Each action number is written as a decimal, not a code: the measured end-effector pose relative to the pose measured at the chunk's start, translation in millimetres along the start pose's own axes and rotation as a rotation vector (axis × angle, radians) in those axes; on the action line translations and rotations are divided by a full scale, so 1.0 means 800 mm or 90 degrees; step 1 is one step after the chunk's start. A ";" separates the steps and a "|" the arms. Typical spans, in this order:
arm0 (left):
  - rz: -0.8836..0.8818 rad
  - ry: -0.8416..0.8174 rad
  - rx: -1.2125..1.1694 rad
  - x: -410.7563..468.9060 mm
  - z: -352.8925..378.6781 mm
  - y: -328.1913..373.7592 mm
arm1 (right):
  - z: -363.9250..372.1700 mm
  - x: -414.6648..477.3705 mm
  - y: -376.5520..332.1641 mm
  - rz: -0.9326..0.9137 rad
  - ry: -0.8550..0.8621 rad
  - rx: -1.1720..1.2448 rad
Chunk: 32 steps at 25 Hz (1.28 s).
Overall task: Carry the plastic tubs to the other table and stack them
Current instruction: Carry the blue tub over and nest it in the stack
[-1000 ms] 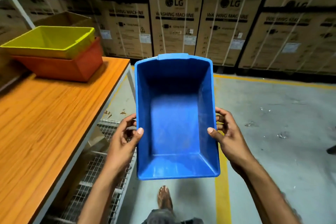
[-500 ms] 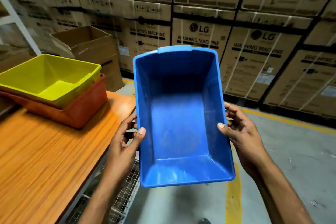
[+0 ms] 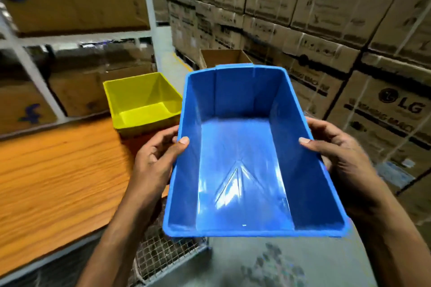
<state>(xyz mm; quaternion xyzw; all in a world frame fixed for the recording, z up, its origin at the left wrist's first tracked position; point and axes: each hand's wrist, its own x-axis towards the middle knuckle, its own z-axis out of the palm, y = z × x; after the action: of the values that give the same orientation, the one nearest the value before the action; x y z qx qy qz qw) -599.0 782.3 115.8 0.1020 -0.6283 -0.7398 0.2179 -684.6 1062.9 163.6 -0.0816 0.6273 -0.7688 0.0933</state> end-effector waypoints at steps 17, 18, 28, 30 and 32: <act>0.118 0.252 0.154 0.136 -0.148 0.104 | 0.228 0.238 -0.010 -0.112 -0.246 -0.120; 0.123 0.262 0.185 0.154 -0.154 0.109 | 0.242 0.253 -0.011 -0.120 -0.242 -0.134; 0.160 0.348 0.340 0.254 -0.180 0.113 | 0.326 0.365 0.007 -0.139 -0.259 -0.214; 0.189 0.342 0.347 0.261 -0.173 0.109 | 0.322 0.375 0.015 -0.168 -0.237 -0.267; 0.229 0.345 0.382 0.265 -0.161 0.113 | 0.313 0.374 0.018 -0.274 -0.166 -0.411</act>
<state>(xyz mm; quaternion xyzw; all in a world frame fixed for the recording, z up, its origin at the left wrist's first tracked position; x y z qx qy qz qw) -714.4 562.0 205.4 0.2404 -0.7432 -0.4213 0.4608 -913.5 748.8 201.9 -0.3330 0.7877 -0.5178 -0.0215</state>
